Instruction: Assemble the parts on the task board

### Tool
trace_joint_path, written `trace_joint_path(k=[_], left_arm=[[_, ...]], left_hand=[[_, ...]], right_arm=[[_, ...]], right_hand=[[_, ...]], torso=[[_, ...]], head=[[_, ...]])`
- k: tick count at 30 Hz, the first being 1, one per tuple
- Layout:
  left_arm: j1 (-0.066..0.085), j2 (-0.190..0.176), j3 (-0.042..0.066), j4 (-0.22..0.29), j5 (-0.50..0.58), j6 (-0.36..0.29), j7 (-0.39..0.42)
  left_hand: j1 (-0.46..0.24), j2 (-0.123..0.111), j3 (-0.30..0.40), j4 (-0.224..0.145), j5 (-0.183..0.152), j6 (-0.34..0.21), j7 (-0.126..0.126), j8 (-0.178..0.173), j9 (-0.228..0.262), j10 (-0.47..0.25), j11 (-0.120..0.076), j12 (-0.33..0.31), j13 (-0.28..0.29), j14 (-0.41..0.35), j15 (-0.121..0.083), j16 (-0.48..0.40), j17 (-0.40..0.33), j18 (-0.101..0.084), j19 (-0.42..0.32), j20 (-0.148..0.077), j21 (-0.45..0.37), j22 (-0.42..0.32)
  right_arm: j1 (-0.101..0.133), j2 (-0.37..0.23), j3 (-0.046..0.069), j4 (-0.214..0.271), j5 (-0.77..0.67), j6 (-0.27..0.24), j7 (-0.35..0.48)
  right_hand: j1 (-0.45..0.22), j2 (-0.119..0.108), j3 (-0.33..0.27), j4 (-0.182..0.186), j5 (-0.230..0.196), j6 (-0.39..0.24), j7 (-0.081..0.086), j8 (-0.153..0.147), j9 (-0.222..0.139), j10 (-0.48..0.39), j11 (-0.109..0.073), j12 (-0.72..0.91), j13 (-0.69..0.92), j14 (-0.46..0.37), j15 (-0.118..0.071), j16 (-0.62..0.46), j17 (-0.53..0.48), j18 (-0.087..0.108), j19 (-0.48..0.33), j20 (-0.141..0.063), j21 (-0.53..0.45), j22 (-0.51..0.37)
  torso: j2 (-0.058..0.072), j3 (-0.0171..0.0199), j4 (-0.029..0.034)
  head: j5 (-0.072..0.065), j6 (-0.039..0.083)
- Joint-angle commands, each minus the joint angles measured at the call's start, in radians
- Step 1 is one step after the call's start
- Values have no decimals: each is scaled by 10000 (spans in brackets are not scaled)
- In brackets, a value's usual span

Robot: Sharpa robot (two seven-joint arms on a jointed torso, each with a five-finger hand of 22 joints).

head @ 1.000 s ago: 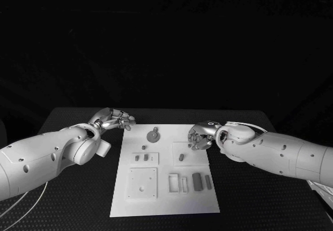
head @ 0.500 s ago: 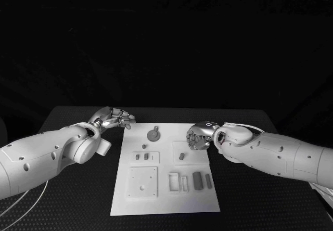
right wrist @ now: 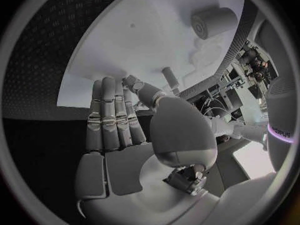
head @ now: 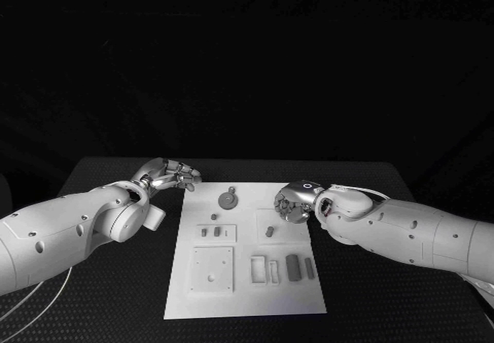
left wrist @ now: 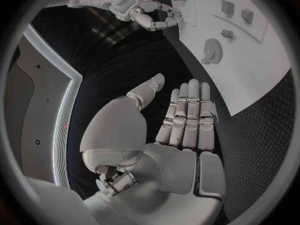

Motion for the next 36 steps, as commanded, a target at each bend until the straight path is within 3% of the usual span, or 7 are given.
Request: trace_joint_path(k=[1, 5, 16, 28, 36], left_arm=[[19, 8, 5, 15, 69, 52, 70], [19, 13, 5, 12, 69, 44, 52], [19, -4, 5, 8, 69, 46, -5], [19, 1, 5, 7, 69, 23, -23], [19, 7, 5, 9, 69, 16, -29]], left_hand=[[-91, -8, -41, 11, -55, -94, -4, -4, -18, -74, -28, -4, -15, 18, 52, -67, 23, -43, -48, 22, -15, -18], [-89, -5, -45, 22, -54, -105, 2, -4, -19, -72, -30, 3, -21, 51, 40, -66, 60, -32, -18, 14, -4, -27], [-80, -5, -55, 41, -53, -146, 17, -11, -24, -50, -40, 17, -32, 118, 12, -72, 146, -15, 54, -5, 14, -45], [-92, -17, -74, 70, -54, -247, 59, -49, -42, -78, -27, 6, -56, 160, -6, -102, 232, -13, 101, -19, 12, -72], [-97, -16, -80, 82, -53, -290, 78, -63, -49, -92, -21, 2, -65, 162, -7, -124, 262, -16, 105, -21, 5, -85]], right_arm=[[-100, 31, -83, 38, -270, 114, -138], [-109, 26, -118, 74, -423, 180, -212], [-252, 17, -229, 80, -655, 156, -323], [-295, 52, -240, 107, -798, -305, -360], [-313, 99, -241, 72, -895, -178, -419]], right_hand=[[-24, -70, 177, -1, 9, 100, -12, -25, -24, -281, 214, -499, -291, -123, 21, -62, -1, -117, -103, 0, -80, 41], [-35, -77, 307, -7, 9, 115, -15, -27, -51, -292, 236, -559, -317, -172, 47, -61, 9, -116, -150, 12, -101, 76], [-157, -75, 456, -12, 9, 516, -177, 165, -53, 246, 51, -431, -239, 49, -129, 108, 81, -8, 96, -10, 33, 246], [-158, -125, 492, -11, 10, 772, -277, 280, -71, 710, -135, -339, -162, 424, -318, 342, 179, 139, 514, -51, 223, 405], [-129, -134, 512, -24, 10, 837, -306, 308, -81, 869, -204, -324, -125, 562, -387, 427, 217, 140, 667, -112, 290, 471]], torso=[[4, -1, -1], [-3, 0, -6], [-5, 0, -10], [-1, -2, -4], [-2, -5, 6]], head=[[-7, -21], [-13, -30], [-35, -63], [-73, -98], [-96, -101]])
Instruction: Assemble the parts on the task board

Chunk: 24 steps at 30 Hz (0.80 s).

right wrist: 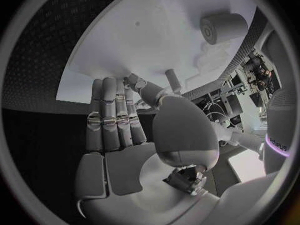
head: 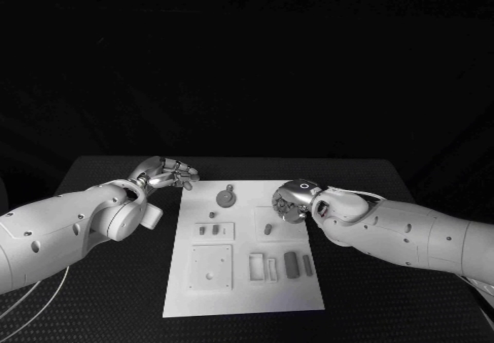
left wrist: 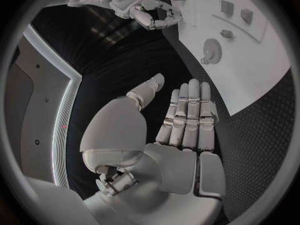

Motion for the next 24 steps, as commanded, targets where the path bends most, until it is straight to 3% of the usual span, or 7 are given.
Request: trace_joint_path(k=[1, 24], left_arm=[[19, 6, 5, 15, 59, 17, 41], [19, 5, 5, -46, 59, 1, 53]], left_hand=[[-100, -14, -41, 44, -53, -60, -11, -57, -15, -58, 15, 2, -13, 88, -6, -46, 18, -16, 67, 16, 5, -15], [-102, -15, -47, 65, -48, -111, 9, -67, -19, -82, 25, -2, -30, 102, -9, -78, 72, -20, 77, 12, -1, -35]], right_arm=[[-163, 50, -109, 6, -177, 600, -27], [-108, -55, -82, 219, -100, 554, 36]], right_hand=[[-31, -46, 82, 1, 10, 90, 18, 52, -5, 90, 6, -15, -73, 83, -7, 72, 17, 139, 85, -27, 64, 23], [-76, -62, 65, 11, 9, 174, -13, 95, -2, 239, -50, -8, -27, 199, -63, 140, 51, 139, 218, -80, 110, 84]], torso=[[1, -7, 9], [-3, 0, -3]], head=[[0, -3], [39, -43]])
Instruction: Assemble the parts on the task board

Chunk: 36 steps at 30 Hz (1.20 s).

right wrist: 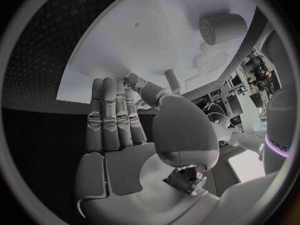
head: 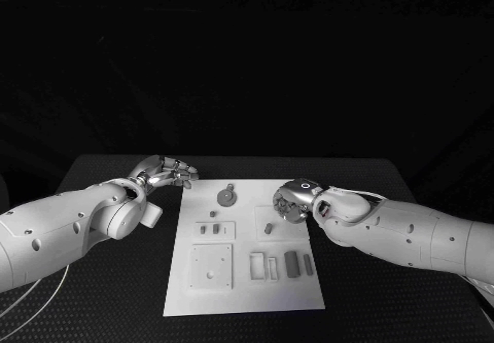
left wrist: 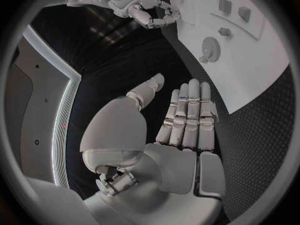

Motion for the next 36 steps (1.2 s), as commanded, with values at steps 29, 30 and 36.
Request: trace_joint_path(k=[29, 30, 36], left_arm=[[18, 12, 5, -106, 56, 10, 64], [18, 12, 5, -106, 56, 7, 63], [18, 15, 5, -120, 56, 16, 62]], left_hand=[[-116, -32, -32, 89, -40, -202, 22, -100, -24, -131, 29, -13, -51, 85, 22, -114, 122, -28, 85, 5, -11, -62], [-116, -33, -32, 90, -40, -207, 24, -101, -24, -135, 30, -14, -53, 86, 21, -117, 126, -28, 85, 5, -11, -64], [-116, -34, -32, 96, -40, -220, 29, -103, -25, -148, 36, -15, -59, 89, 21, -127, 141, -30, 85, 5, -13, -72]], right_arm=[[263, -100, 194, 285, 329, 766, 230], [278, -116, 200, 300, 363, 791, 237], [368, -261, 231, 456, 476, 967, 266]], right_hand=[[-113, -61, 61, 21, 10, 93, 14, 68, 15, 94, -22, 24, 20, 125, -13, 64, 19, 140, 87, -1, 72, 26], [-114, -61, 61, 21, 10, 93, 14, 69, 15, 95, -22, 24, 21, 125, -13, 65, 19, 140, 87, -1, 72, 26], [-127, -59, 58, 22, 9, 98, 13, 71, 15, 103, -24, 22, 24, 130, -15, 66, 20, 139, 92, -3, 71, 29]], torso=[[5, 4, -11], [6, 1, -12], [0, 4, -2]], head=[[23, -4], [21, -9], [9, -15]])
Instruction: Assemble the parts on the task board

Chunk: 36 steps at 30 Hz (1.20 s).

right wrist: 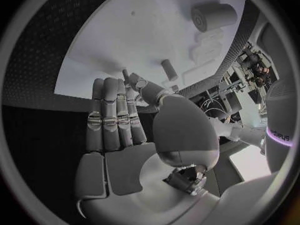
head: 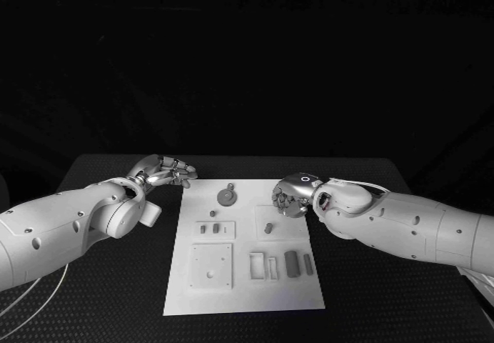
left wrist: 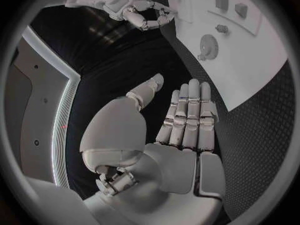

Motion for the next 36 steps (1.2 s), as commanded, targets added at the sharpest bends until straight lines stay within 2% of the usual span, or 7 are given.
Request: trace_joint_path(k=[1, 12, 15, 21, 31, 34, 36], left_arm=[[18, 9, 5, 6, 54, 23, 65], [18, -10, 5, 8, 54, 16, 73], [18, -7, 5, 3, 54, 4, 77], [18, 6, 5, -36, 54, 1, 93], [18, 19, 6, -193, 70, -82, 155], [19, 20, 6, -249, 101, -117, 162], [19, 19, 7, -275, 119, -132, 173]], left_hand=[[-75, 6, -7, 72, -40, -76, -9, -64, -15, -69, 26, -15, -10, 55, -15, -51, 17, -30, 85, 4, -13, -14], [-72, 2, -7, 78, -39, -90, -4, -64, -14, -85, 32, -15, -18, 57, -15, -66, 36, -32, 82, 4, -16, -26], [-71, 0, -6, 79, -39, -93, -3, -64, -14, -88, 33, -15, -19, 57, -15, -71, 42, -32, 80, 4, -18, -29], [-69, -3, -6, 80, -39, -98, -1, -63, -14, -93, 35, -13, -23, 56, -14, -80, 50, -33, 78, 5, -19, -36], [-63, -5, -3, 81, -38, -102, 0, -60, -12, -96, 36, -11, -26, 57, -13, -89, 62, -34, 77, 4, -20, -43], [-62, -6, -4, 81, -38, -102, 0, -60, -12, -96, 36, -10, -26, 57, -13, -91, 64, -34, 77, 4, -20, -45], [-62, -7, -4, 81, -38, -103, 0, -59, -11, -97, 36, -9, -27, 58, -13, -93, 66, -34, 77, 4, -20, -46]], right_arm=[[51, -97, 19, 115, 163, 312, 144], [183, -425, 156, 506, 407, 274, 183], [183, -480, 235, 646, 646, 59, 279], [181, -520, 275, 924, 964, -309, 484], [163, -362, 322, 1606, 1410, -701, 729], [137, -256, 323, 1796, 1429, -715, 751], [128, -143, 324, 1898, 1435, -723, 780]], right_hand=[[-89, -19, 59, 22, 9, 73, -14, 14, 9, 69, 11, 21, 9, 77, -2, 67, 15, 140, 94, -3, 32, 10], [-108, -17, 55, 22, 10, 81, -17, 18, 11, 81, 7, 18, 14, 85, -6, 71, 17, 140, 104, -7, 32, 15], [-112, -16, 55, 22, 10, 83, -17, 19, 11, 83, 6, 18, 15, 87, -7, 71, 18, 140, 106, -7, 32, 16], [-120, -12, 55, 24, 10, 85, -18, 20, 11, 88, 5, 15, 17, 90, -9, 72, 19, 140, 112, -9, 32, 18], [-130, 5, 61, 24, 10, 77, -16, 16, 10, 85, 5, 5, 17, 90, -9, 69, 17, 140, 115, -12, 28, 19], [-134, 13, 64, 23, 10, 72, -14, 14, 9, 82, 6, -1, 17, 87, -9, 65, 16, 140, 114, -13, 24, 20], [-136, 16, 65, 22, 10, 69, -13, 13, 8, 80, 6, -4, 17, 86, -8, 64, 15, 140, 114, -13, 22, 20]], torso=[[-2, 0, 10], [0, 2, -2], [2, 4, -1], [0, -5, 7], [-4, -6, 11], [-9, -11, 14], [-15, -10, 6]], head=[[-7, -16], [2, -14], [10, -19], [35, -3], [178, 37], [263, 44], [397, 51]])
